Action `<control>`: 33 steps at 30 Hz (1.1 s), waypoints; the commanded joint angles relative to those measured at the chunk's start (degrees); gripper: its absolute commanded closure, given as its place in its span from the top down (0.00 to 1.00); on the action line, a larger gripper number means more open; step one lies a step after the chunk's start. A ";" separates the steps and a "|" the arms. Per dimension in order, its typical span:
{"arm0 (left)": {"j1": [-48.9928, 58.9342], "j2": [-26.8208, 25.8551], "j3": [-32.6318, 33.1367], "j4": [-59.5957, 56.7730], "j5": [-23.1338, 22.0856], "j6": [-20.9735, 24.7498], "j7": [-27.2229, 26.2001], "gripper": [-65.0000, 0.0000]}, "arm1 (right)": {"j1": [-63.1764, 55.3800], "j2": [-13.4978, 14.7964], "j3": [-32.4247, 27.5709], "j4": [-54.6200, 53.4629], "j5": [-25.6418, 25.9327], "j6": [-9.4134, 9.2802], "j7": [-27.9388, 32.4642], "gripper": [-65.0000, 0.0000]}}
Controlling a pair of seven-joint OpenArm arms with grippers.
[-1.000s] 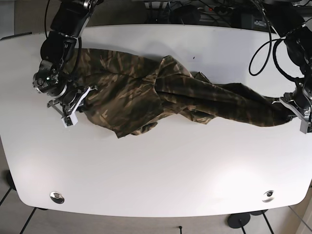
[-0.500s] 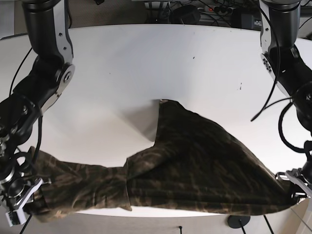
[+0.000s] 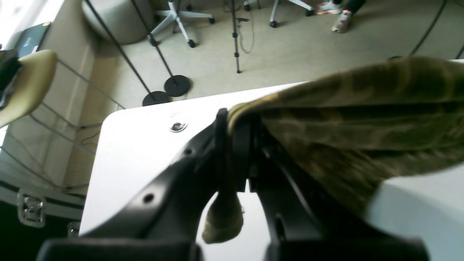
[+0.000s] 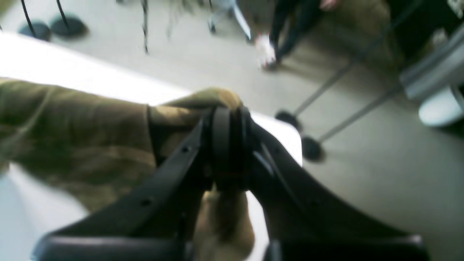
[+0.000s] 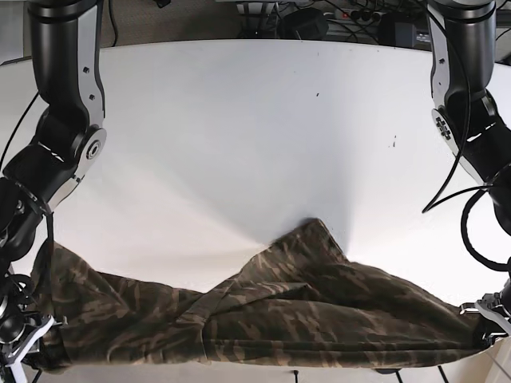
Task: Fold the T-shirt properly
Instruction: 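Lift the shirt with both grippers and lay it flat again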
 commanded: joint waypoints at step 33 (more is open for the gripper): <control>42.20 1.65 -13.46 5.87 0.10 -5.80 -17.51 0.00 | -46.67 -2.86 8.30 10.83 10.44 -0.34 12.19 0.03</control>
